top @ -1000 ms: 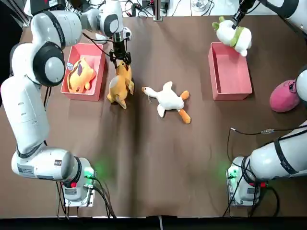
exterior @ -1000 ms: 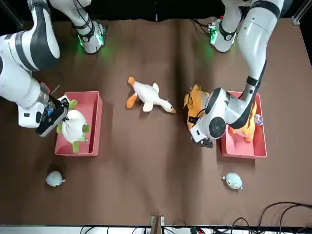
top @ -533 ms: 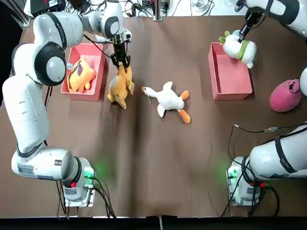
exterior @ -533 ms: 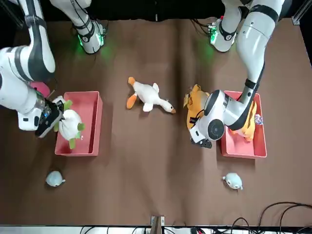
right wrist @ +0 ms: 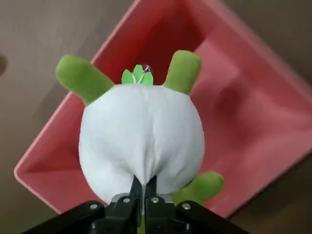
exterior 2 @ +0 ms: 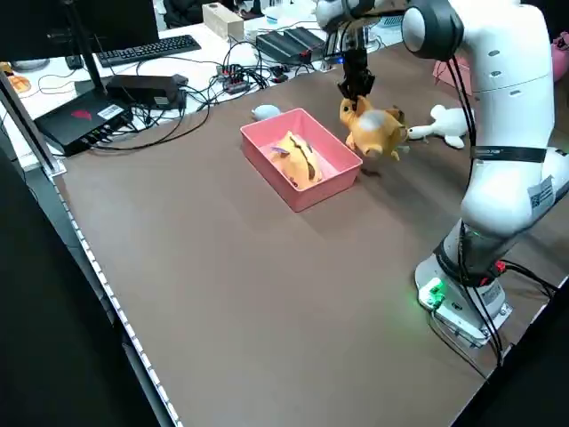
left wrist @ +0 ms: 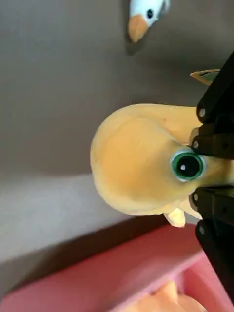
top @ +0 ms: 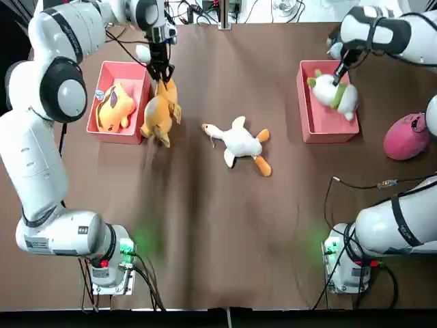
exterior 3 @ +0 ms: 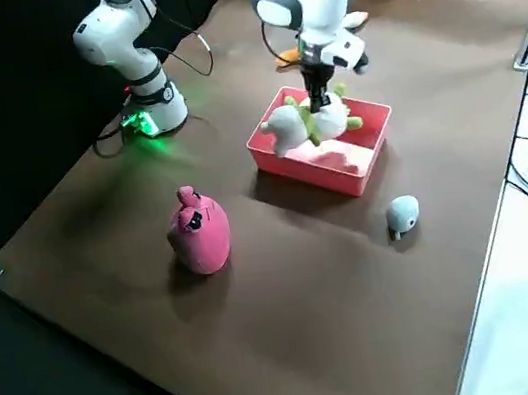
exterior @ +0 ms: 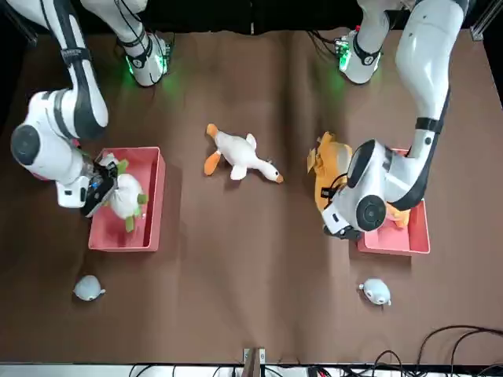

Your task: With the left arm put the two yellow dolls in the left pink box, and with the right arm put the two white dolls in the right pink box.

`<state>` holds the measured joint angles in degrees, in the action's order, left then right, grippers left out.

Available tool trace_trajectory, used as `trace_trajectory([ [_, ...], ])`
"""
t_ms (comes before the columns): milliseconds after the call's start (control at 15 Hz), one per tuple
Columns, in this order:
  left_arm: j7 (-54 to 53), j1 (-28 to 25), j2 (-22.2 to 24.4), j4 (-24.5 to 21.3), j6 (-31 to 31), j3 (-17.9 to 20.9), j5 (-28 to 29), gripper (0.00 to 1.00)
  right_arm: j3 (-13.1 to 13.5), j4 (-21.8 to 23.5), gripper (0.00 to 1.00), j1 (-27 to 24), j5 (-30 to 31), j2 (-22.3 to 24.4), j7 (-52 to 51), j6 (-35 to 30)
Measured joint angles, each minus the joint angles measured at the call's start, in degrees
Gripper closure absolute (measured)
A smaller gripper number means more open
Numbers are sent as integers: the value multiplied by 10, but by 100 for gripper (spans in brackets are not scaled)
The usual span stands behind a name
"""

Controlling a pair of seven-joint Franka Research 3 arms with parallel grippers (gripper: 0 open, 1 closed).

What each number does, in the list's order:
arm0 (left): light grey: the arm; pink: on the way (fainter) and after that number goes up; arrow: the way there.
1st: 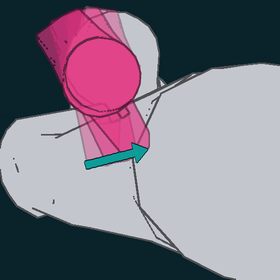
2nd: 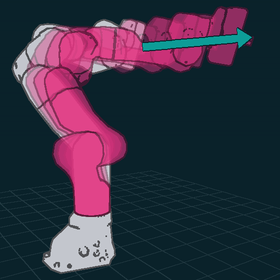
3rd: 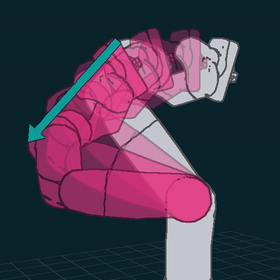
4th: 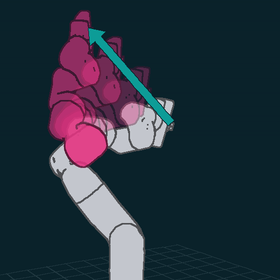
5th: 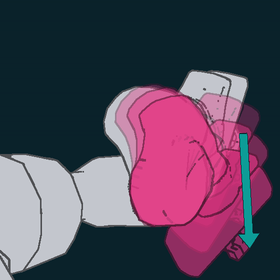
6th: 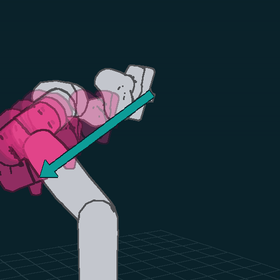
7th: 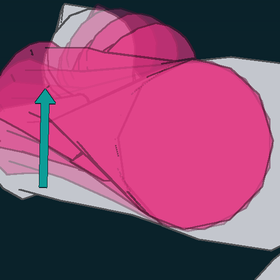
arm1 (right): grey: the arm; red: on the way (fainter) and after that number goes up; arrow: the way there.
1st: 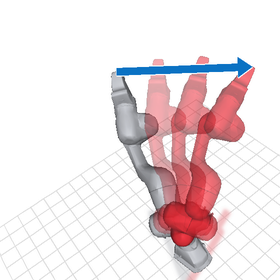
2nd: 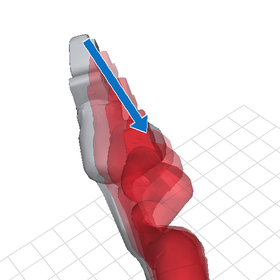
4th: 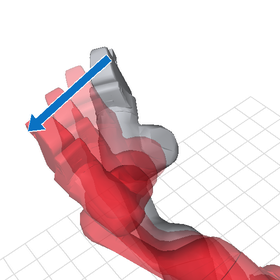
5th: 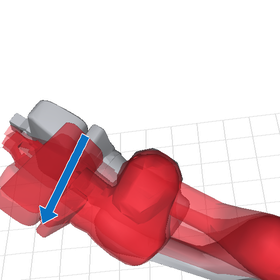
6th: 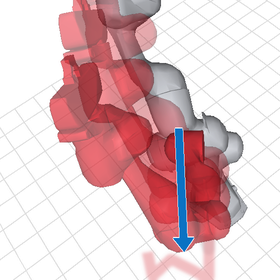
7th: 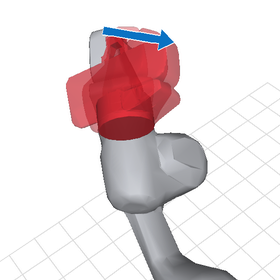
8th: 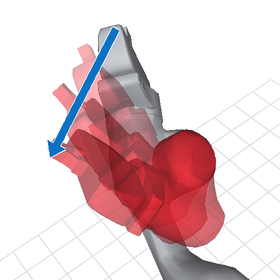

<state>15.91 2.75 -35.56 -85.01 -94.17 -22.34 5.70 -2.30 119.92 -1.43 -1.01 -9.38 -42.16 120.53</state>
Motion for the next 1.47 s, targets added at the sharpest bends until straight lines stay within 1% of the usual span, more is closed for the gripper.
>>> trace_trajectory([
  [133, 0, -2, 25, 11, 24, 7, 1, 79, -2, 26, 95, 1, 0, 0, -1, 5],
  [267, -9, -19, 58, 12, 33, 20, 14, 81, -5, 41, 95, 3, 0, 0, -2, 8],
  [400, -42, -53, 81, 12, 40, 23, 65, 86, -6, 49, 95, 6, 0, 0, -2, 16],
  [467, -60, -72, 85, 11, 42, 24, 85, 86, -7, 51, 95, 7, 0, 0, -2, 19],
  [667, -101, -131, 75, -8, 43, 26, 94, 86, -7, 56, 95, 7, 0, -1, -2, 29],
  [733, -107, -143, 66, -16, 43, 26, 95, 86, -7, 57, 95, 9, 0, -2, -2, 29],
  [800, -109, -148, 47, -20, 38, 26, 95, 86, -7, 58, 93, 13, 0, -4, -2, 29],
  [867, -106, -144, 42, -20, 36, 25, 95, 86, -7, 58, 87, 14, 0, -5, -2, 29],
  [933, -99, -136, 39, -20, 36, 24, 95, 86, -7, 58, 79, 15, 0, -5, -2, 29],
  [1067, -84, -117, 36, -20, 36, 24, 95, 86, -7, 52, 59, 14, 0, -5, -2, 29],
  [1133, -74, -107, 35, -21, 36, 24, 95, 86, -7, 41, 50, 14, 0, -5, -2, 20],
  [1333, -58, -93, 26, -22, 36, 24, 95, 86, -9, -25, 23, 23, 0, 2, 0, -62],
  [1467, -58, -96, 15, -22, 36, 25, 96, 85, -10, -56, 4, 58, -2, 15, 26, -101],
])
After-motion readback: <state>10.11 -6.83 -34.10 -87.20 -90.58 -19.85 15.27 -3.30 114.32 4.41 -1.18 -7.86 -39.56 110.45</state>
